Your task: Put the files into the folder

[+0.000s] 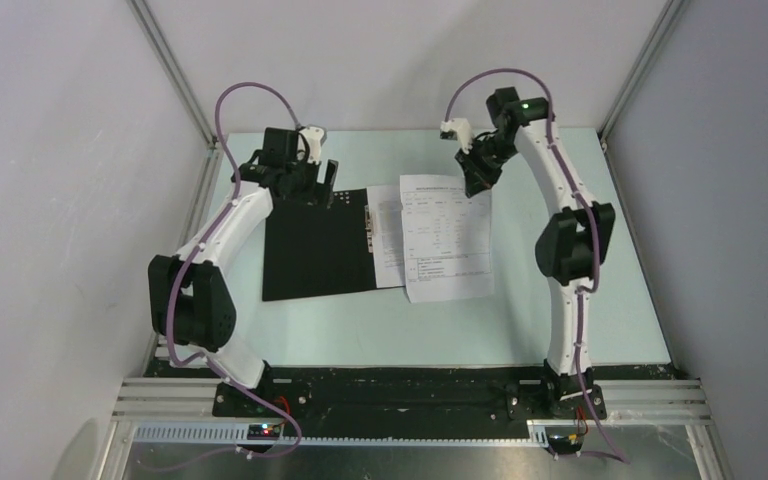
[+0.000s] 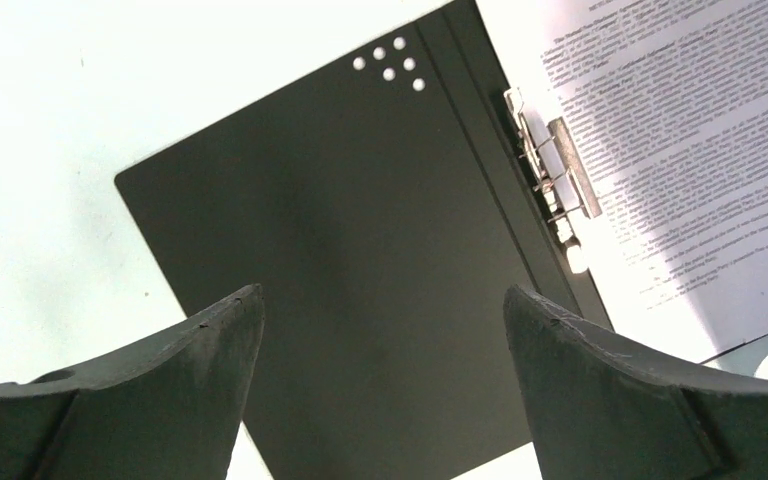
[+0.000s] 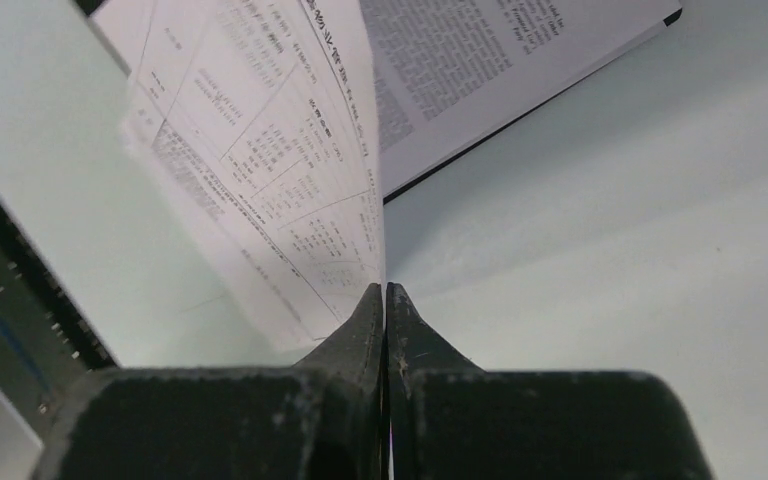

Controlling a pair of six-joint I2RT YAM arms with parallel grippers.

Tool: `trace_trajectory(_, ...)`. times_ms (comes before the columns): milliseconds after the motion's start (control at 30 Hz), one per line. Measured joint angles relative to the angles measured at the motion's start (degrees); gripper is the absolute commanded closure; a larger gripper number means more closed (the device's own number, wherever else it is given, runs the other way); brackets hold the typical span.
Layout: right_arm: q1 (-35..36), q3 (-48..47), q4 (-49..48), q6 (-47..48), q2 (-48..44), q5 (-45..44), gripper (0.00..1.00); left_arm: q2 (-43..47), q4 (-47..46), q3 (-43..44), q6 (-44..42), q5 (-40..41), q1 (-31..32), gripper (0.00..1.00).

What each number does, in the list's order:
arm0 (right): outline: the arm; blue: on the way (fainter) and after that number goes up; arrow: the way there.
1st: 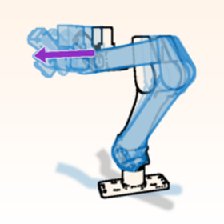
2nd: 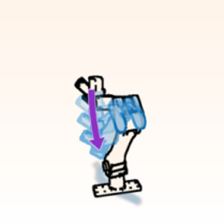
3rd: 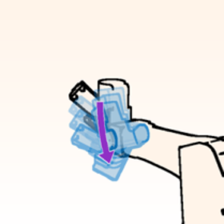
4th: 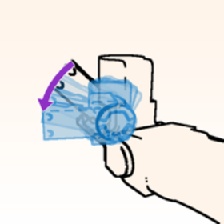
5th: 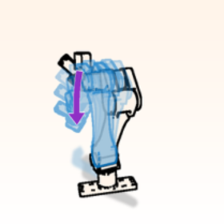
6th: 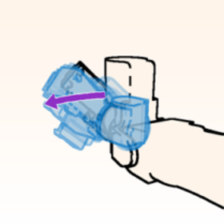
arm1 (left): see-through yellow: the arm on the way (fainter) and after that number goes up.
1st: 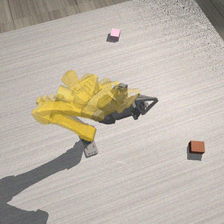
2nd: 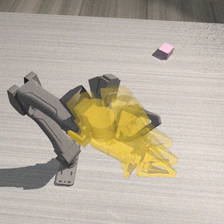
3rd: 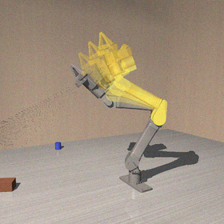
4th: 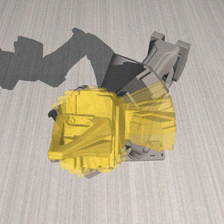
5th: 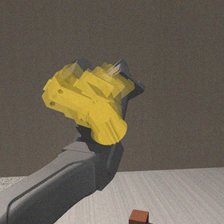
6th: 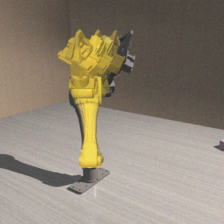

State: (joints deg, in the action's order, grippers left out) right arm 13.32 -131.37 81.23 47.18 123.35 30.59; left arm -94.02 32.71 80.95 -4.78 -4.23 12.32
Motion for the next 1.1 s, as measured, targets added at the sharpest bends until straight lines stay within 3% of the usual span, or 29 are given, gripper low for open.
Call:
trace_trajectory(200,1.9,-0.17,-8.26,-1.75,8.96,-3.3,1.0,1.31,0.5,-1.38,-1.25,2.01,-0.11,0.05)
trace_trajectory(533,5.14,-0.98,-18.56,-9.53,13.51,-5.99,1.0,1.31,1.18,-1.38,-1.7,2.97,-0.24,0.05)
trace_trajectory(1100,7.41,-2.58,-23.37,-13.75,19.65,-7.5,1.0,1.31,2.43,-1.38,-1.31,2.54,-0.24,0.05)
